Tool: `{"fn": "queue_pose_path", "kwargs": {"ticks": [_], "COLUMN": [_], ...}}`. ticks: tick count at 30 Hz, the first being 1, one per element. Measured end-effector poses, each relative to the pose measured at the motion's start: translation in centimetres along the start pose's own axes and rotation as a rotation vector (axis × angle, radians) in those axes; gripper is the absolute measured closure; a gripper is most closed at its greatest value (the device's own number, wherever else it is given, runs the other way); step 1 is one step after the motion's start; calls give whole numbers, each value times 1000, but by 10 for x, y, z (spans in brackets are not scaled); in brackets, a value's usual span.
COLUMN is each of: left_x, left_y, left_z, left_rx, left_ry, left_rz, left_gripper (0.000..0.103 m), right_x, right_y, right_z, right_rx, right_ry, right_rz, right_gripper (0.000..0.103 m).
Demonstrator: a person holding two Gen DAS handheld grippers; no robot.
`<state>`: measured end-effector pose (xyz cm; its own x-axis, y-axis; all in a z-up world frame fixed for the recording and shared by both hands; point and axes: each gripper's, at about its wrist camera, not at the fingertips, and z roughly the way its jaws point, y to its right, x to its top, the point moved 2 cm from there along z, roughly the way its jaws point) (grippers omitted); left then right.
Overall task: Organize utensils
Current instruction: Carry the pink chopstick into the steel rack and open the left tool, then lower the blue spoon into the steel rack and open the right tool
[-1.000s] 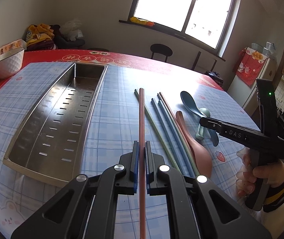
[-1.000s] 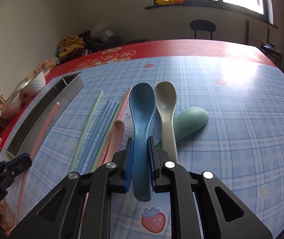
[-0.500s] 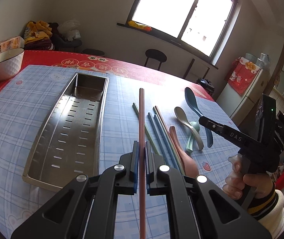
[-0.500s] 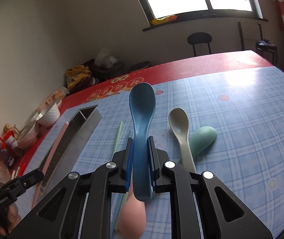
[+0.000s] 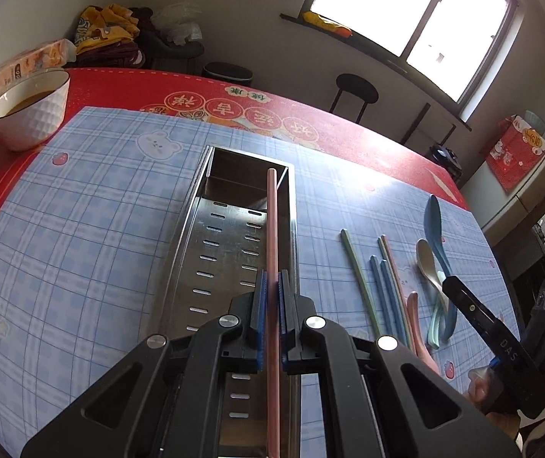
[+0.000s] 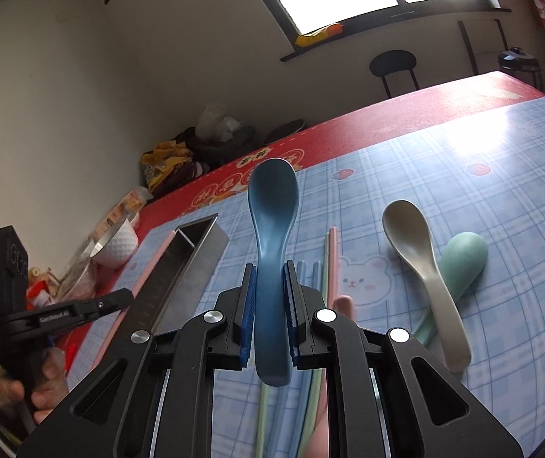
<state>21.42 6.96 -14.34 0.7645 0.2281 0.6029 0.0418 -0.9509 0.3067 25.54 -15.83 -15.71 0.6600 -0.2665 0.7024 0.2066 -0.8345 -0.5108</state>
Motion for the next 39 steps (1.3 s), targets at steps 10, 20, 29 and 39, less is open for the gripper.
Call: {"fn": "queue_pose_path", "kwargs": {"ticks": [10, 20, 29, 39], "left_x": [19, 28, -5, -26], "left_y": [-2, -4, 4, -48], "left_z": [45, 63, -22, -54], "left_rx": [0, -11, 137, 271], "left_ry": [-132, -190, 142, 340], "left_rz": [-42, -62, 244, 256], "left_gripper": [97, 93, 66, 6], "right_x": [-3, -4, -6, -6], "right_y": [3, 11, 8, -9], "right_z": [-1, 1, 10, 18], "right_rx": [19, 9, 6, -57], "right_ry": [-23, -33, -57, -79], "right_rz": [24, 54, 43, 39], "right_gripper": [89, 89, 89, 89]}}
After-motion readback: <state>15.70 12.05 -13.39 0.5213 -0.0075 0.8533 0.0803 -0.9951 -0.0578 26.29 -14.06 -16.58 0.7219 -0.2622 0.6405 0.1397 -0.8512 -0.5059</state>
